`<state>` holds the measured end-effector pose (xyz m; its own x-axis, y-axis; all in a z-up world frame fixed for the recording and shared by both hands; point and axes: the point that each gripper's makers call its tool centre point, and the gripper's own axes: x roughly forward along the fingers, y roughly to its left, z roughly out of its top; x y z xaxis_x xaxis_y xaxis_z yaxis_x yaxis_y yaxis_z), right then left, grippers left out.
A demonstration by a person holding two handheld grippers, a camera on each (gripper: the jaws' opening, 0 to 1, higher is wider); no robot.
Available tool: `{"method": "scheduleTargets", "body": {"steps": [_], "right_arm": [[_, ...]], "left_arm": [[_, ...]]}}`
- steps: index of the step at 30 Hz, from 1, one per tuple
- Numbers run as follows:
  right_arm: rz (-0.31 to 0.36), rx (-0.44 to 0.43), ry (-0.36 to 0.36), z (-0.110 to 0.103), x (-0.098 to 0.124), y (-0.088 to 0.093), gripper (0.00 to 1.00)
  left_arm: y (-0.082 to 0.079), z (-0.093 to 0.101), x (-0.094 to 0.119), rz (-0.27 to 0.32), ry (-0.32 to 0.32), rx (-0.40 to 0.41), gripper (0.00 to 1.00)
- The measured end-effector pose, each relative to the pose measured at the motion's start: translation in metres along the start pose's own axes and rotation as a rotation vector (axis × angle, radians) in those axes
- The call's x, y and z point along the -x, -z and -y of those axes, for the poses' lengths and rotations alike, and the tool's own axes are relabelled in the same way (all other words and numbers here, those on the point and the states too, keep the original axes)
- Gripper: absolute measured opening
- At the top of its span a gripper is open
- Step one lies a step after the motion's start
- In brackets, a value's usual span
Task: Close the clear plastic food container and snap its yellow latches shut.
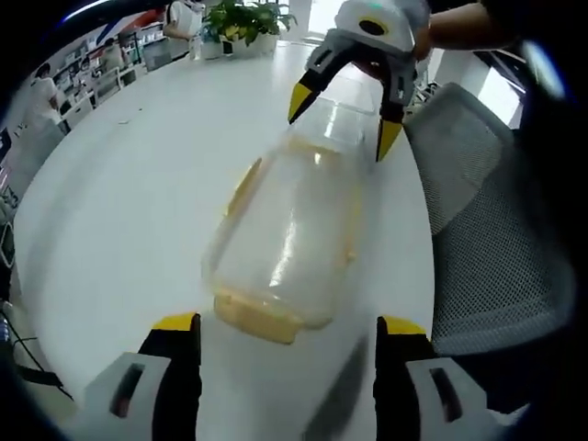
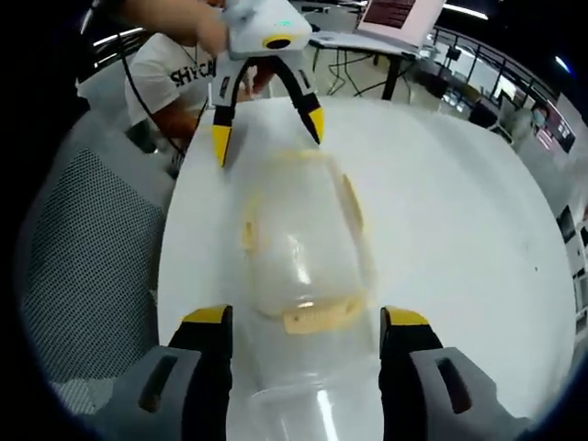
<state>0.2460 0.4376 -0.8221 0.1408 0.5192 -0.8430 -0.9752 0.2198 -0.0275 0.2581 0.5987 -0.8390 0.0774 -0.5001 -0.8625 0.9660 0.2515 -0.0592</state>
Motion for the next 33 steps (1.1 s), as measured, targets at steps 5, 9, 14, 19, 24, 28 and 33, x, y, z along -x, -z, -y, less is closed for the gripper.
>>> {"method": "scheduleTargets", "body": {"steps": [5,9,14,19,24,28,33], "right_arm": [[-0.017,0.01,-0.003,0.003,-0.004,0.002,0.62],[-0.038,0.021,-0.011,0.003,-0.008,0.003,0.61],[-0.06,0.041,-0.02,0.005,-0.01,0.004,0.61],[-0.068,0.042,-0.028,0.006,-0.013,0.005,0.61],[-0.086,0.052,-0.036,0.006,-0.014,0.006,0.58],[-0.094,0.064,-0.035,0.008,-0.016,0.006,0.58],[-0.109,0.071,-0.036,0.011,-0.018,0.008,0.55]], "left_arm": [[0.001,0.0,-0.002,-0.018,0.015,-0.016,0.73],[0.006,0.0,-0.003,-0.05,0.035,-0.033,0.67],[0.006,-0.004,-0.004,-0.05,0.034,-0.038,0.68],[0.003,-0.008,-0.006,-0.054,0.034,-0.055,0.7],[0.001,-0.011,-0.007,-0.06,0.039,-0.094,0.69],[0.001,-0.014,-0.006,-0.068,0.045,-0.112,0.65],[0.001,-0.019,-0.006,-0.082,0.044,-0.149,0.6]]}}
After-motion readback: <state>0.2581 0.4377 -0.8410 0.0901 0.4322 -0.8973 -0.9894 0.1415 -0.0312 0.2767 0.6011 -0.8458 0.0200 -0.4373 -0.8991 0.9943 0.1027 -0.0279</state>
